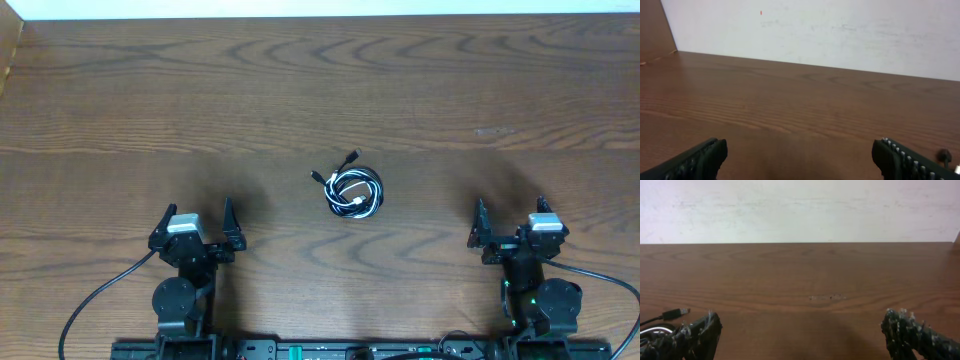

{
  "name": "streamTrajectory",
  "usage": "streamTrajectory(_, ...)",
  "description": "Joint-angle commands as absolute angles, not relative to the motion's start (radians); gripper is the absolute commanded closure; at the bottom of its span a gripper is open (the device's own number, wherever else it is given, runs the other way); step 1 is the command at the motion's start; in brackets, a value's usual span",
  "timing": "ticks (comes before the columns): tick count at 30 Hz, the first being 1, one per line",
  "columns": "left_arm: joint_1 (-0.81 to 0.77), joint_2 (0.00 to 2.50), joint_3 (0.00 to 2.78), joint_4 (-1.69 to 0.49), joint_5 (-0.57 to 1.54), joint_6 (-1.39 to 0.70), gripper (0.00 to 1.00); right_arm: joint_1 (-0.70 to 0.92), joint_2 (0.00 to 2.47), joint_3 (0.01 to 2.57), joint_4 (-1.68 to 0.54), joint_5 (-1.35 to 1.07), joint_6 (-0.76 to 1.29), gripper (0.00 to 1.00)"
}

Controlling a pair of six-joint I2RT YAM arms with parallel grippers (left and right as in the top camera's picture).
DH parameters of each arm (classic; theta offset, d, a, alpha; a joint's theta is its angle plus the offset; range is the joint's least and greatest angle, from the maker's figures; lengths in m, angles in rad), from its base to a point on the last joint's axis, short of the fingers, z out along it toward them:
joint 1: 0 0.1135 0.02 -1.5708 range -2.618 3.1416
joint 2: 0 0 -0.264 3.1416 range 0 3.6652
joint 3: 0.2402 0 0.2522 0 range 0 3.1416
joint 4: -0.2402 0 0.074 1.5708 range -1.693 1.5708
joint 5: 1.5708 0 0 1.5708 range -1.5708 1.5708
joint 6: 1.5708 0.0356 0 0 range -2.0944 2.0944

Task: Untangle cables

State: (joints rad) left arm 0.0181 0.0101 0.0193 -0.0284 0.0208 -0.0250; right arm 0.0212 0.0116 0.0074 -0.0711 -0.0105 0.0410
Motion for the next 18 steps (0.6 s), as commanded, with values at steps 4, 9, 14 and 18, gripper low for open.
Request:
streamTrajectory(4, 0.023, 0.005, 0.004, -0.07, 0.007, -0.015, 0.02, 0.028, 0.006, 0.006, -0.074, 0.0, 0.036, 0.01)
streamTrajectory(9, 0.023, 0.005, 0.004, -0.033, 0.006, 0.004, 0.02, 0.028, 0.006, 0.006, -0.073, 0.001, 0.036, 0.01)
streamTrajectory(14, 0.023, 0.008, 0.004, -0.045, 0.008, 0.004, 0.02, 0.028, 0.006, 0.006, -0.071, -0.03, 0.009, 0.01)
streamTrajectory(18, 0.023, 0.022, 0.007, -0.013, 0.011, 0.004, 0.02, 0.028, 0.006, 0.006, -0.059, -0.107, -0.009, 0.01)
